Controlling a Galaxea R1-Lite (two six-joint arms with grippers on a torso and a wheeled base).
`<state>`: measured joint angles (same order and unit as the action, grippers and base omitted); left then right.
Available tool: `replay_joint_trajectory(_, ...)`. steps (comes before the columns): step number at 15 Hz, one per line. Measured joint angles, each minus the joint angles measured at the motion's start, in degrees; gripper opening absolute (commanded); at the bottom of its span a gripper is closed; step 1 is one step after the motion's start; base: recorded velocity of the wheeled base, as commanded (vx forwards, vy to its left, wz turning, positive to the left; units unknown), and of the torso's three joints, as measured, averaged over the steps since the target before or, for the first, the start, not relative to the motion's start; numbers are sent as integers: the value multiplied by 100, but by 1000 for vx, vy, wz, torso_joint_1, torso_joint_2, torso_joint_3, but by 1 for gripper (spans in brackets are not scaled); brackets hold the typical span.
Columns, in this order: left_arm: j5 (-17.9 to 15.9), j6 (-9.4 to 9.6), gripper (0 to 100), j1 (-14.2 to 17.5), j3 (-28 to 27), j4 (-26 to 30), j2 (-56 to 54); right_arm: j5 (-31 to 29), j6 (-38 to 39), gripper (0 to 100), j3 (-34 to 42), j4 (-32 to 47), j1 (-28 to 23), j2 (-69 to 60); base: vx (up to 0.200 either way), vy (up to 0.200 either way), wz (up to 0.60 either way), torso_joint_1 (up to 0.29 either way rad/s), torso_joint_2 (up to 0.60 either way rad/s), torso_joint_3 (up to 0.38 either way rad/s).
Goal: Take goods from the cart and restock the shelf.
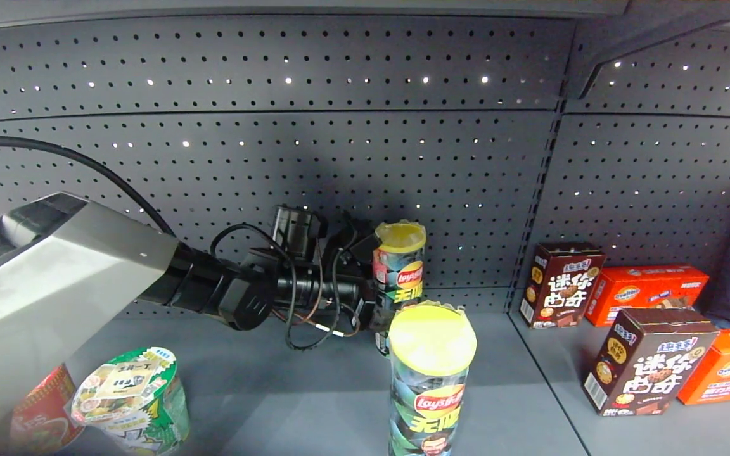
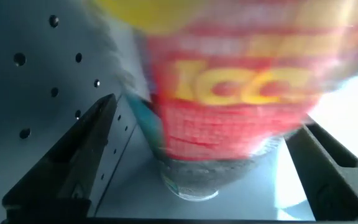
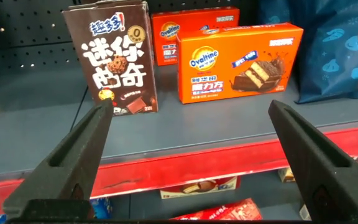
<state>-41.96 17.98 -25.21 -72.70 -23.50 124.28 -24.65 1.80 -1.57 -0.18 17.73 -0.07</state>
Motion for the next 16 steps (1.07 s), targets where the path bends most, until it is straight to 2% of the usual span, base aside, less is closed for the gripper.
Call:
replay_joint_trajectory(3, -5, 134, 100, 30, 325, 0, -229, 11, 11, 100, 0, 2, 2, 0, 0, 0, 0, 0, 0, 0)
replay_joint_trajectory(8, -5, 156, 100, 200, 903, -2, -785, 13, 29, 100, 0, 2, -1, 0, 0, 0, 0, 0, 0, 0)
replay_joint_trajectory(16, -24, 148, 100, 788, 1968, 7, -2064, 22, 2, 100, 0, 2, -1, 0, 0, 0, 0, 0, 0, 0)
